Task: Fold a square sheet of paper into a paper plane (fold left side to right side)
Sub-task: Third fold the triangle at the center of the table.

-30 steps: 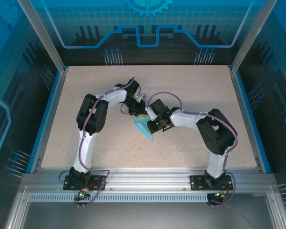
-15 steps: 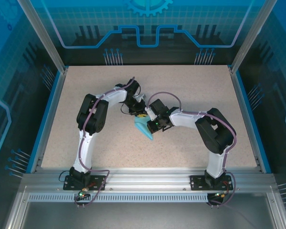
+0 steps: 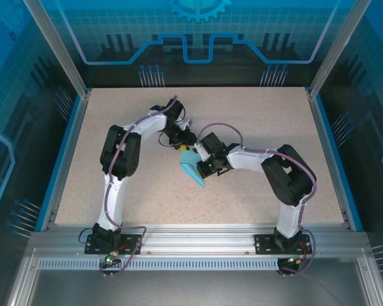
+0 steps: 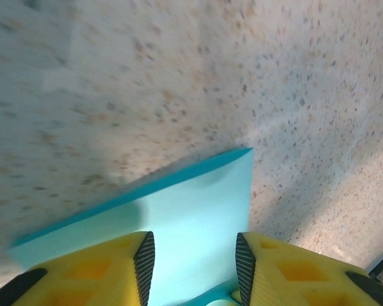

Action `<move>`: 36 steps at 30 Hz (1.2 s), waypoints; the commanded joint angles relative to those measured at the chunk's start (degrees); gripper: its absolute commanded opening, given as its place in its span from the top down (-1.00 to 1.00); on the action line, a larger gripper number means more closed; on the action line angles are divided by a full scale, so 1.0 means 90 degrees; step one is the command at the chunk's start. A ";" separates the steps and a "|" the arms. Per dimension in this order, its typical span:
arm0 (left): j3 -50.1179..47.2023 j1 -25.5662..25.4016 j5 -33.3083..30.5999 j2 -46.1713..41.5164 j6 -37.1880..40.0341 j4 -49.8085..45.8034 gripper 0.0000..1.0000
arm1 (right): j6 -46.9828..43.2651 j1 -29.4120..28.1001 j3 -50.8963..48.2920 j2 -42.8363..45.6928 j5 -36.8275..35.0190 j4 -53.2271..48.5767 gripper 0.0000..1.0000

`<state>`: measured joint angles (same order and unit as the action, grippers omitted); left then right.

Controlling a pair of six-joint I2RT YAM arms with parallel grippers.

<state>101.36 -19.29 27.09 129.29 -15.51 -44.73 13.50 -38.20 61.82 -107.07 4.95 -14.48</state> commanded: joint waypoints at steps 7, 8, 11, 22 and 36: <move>-0.1840 0.0360 -0.0101 -0.1861 -0.0373 0.0589 0.49 | -0.0049 -0.0111 -0.0131 -0.0239 0.0113 -0.0374 1.00; -0.2089 0.0358 -0.0004 -0.2005 -0.0428 0.0692 0.53 | -0.0064 -0.0112 -0.0121 -0.0256 0.0114 -0.0382 1.00; -0.2742 0.0295 0.0433 -0.2295 -0.0582 0.1043 0.62 | -0.0074 -0.0121 -0.0081 -0.0264 0.0095 -0.0428 1.00; -0.3798 -0.0217 0.1389 -0.2354 -0.1295 0.2342 0.66 | -0.0108 -0.0159 0.0085 -0.0396 0.0094 -0.0568 1.00; -0.3557 -0.0401 0.0774 -0.1886 -0.1012 0.1816 0.68 | -0.0132 -0.0189 0.0074 -0.0427 0.0046 -0.0613 1.00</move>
<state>68.12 -22.61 36.18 111.37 -25.54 -25.47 13.06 -38.61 63.37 -108.03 4.95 -15.86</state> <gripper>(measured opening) 0.164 0.058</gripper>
